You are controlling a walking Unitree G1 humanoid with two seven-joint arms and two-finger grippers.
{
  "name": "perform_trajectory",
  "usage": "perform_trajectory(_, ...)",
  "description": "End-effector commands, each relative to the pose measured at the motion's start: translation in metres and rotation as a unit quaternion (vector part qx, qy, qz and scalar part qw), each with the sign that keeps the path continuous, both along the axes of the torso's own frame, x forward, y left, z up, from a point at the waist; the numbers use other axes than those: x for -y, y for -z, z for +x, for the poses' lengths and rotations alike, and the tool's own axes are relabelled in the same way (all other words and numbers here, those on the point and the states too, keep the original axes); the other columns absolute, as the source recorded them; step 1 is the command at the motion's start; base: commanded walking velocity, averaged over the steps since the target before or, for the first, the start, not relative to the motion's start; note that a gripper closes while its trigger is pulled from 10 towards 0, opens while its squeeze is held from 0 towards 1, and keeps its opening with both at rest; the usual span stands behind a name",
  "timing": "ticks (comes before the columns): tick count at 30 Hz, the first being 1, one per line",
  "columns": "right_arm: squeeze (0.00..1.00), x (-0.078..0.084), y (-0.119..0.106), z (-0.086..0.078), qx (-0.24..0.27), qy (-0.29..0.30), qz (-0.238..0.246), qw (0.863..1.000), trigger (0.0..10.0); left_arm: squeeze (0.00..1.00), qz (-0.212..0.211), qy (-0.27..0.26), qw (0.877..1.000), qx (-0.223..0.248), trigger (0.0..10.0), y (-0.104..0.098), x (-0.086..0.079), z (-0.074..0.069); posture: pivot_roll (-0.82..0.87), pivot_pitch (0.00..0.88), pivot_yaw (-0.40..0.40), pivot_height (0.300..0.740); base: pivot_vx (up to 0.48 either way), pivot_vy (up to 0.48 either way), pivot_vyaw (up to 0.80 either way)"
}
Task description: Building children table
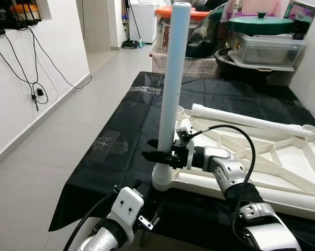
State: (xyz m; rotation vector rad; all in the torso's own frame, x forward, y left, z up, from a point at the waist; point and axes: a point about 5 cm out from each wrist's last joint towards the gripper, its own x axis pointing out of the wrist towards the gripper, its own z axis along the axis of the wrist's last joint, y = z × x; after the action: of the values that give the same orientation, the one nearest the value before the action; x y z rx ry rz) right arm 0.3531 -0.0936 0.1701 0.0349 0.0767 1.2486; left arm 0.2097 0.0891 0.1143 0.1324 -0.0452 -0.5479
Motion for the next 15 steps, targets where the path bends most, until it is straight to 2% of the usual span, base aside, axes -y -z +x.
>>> perform_trajectory(1,0.0,-0.007,-0.001,0.001,-0.006,0.004,0.015,1.0,0.0,0.0,0.001,-0.001,1.0,-0.003,10.0,0.002,0.0,-0.001,0.18,0.0,-0.067,0.74,0.0,0.0,0.0)
perform_trajectory(2,0.0,-0.005,-0.001,0.003,0.006,0.069,0.035,0.997,0.0,0.0,0.0,-0.001,1.0,-0.004,10.0,0.002,0.0,-0.001,0.16,0.0,-0.062,0.74,0.0,0.0,0.0)
perform_trajectory(4,0.0,-0.005,-0.001,0.003,0.006,0.069,0.035,0.997,0.0,0.0,0.0,-0.001,1.0,-0.004,10.0,0.002,0.0,-0.001,0.16,0.0,-0.062,0.74,0.0,0.0,0.0)
perform_trajectory(6,0.0,0.004,0.003,0.006,0.019,0.214,0.053,0.975,0.0,0.0,-0.001,0.0,1.0,-0.005,10.0,0.002,0.0,-0.001,0.16,0.0,-0.058,0.74,0.0,0.0,0.0)
perform_trajectory(8,0.0,0.004,0.003,0.006,0.019,0.214,0.053,0.975,0.0,0.0,-0.001,0.0,1.0,-0.005,10.0,0.002,0.0,-0.001,0.16,0.0,-0.058,0.74,0.0,0.0,0.0)
perform_trajectory(9,0.0,0.015,0.006,0.008,0.024,0.31,0.047,0.949,0.0,0.0,-0.001,0.001,1.0,-0.005,10.0,0.002,0.0,-0.001,0.16,0.0,-0.055,0.74,0.0,0.0,0.0)
perform_trajectory(11,0.0,0.015,0.006,0.008,0.024,0.31,0.047,0.949,0.0,0.0,-0.001,0.001,1.0,-0.005,10.0,0.002,0.0,-0.001,0.16,0.0,-0.055,0.74,0.0,0.0,0.0)
perform_trajectory(12,0.0,0.035,0.01,0.008,0.022,0.436,0.039,0.899,0.0,0.0,-0.002,0.002,1.0,-0.006,10.0,0.002,-0.001,0.0,0.15,0.0,-0.048,0.74,0.0,0.0,0.0)
perform_trajectory(13,0.0,0.035,0.01,0.008,0.022,0.436,0.039,0.899,0.0,0.0,-0.002,0.002,1.0,-0.006,10.0,0.002,-0.001,0.0,0.15,0.0,-0.048,0.74,0.0,0.0,0.0)
perform_trajectory(14,0.0,0.055,0.013,0.003,0.027,0.544,0.021,0.838,0.0,0.0,-0.002,0.003,1.0,-0.007,10.0,0.003,-0.001,0.0,0.14,0.0,-0.046,0.74,0.0,0.0,0.0)
perform_trajectory(15,0.0,0.069,0.014,-0.005,0.035,0.62,0.009,0.784,0.0,0.0,-0.002,0.004,1.0,-0.008,10.0,0.003,-0.001,0.0,0.14,0.0,-0.045,0.74,0.0,0.0,0.0)
